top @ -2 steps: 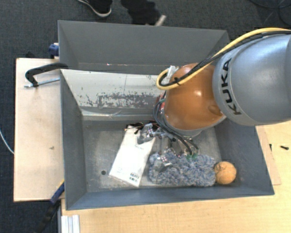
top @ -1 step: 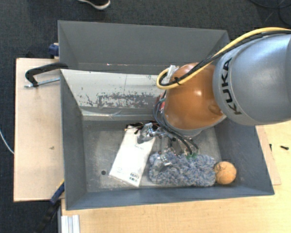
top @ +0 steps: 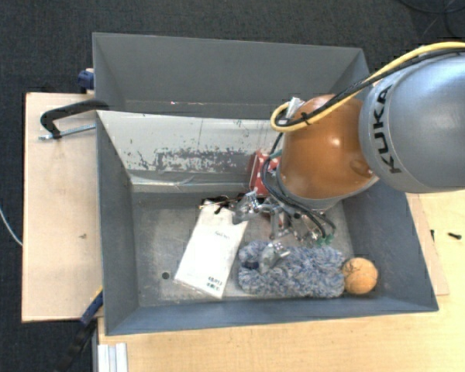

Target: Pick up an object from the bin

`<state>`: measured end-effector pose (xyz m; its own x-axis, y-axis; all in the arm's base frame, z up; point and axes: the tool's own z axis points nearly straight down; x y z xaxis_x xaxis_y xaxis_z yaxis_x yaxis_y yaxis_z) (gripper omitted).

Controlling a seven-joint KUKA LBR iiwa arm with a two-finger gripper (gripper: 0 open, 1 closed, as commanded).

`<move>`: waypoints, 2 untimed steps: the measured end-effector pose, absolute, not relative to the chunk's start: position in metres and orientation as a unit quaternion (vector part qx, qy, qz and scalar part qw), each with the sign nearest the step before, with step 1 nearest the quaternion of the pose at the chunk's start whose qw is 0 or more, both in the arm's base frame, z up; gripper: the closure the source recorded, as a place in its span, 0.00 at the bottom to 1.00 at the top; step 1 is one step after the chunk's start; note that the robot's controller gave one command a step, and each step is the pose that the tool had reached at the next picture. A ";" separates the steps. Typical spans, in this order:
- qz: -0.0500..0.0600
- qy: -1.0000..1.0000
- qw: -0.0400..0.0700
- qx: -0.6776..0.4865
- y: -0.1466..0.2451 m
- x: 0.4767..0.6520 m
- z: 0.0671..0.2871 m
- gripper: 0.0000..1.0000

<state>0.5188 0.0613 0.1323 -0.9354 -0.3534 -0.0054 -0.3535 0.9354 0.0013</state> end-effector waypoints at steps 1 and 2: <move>0.000 0.968 -0.003 -0.252 0.007 0.517 0.078 1.00; 0.000 0.968 -0.003 -0.252 0.007 0.517 0.078 1.00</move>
Offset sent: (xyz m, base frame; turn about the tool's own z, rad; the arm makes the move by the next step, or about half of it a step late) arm 0.0000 0.0000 0.0000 0.0000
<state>0.5171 0.0069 0.0783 -0.8731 -0.4875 0.0058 -0.4875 0.8731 0.0022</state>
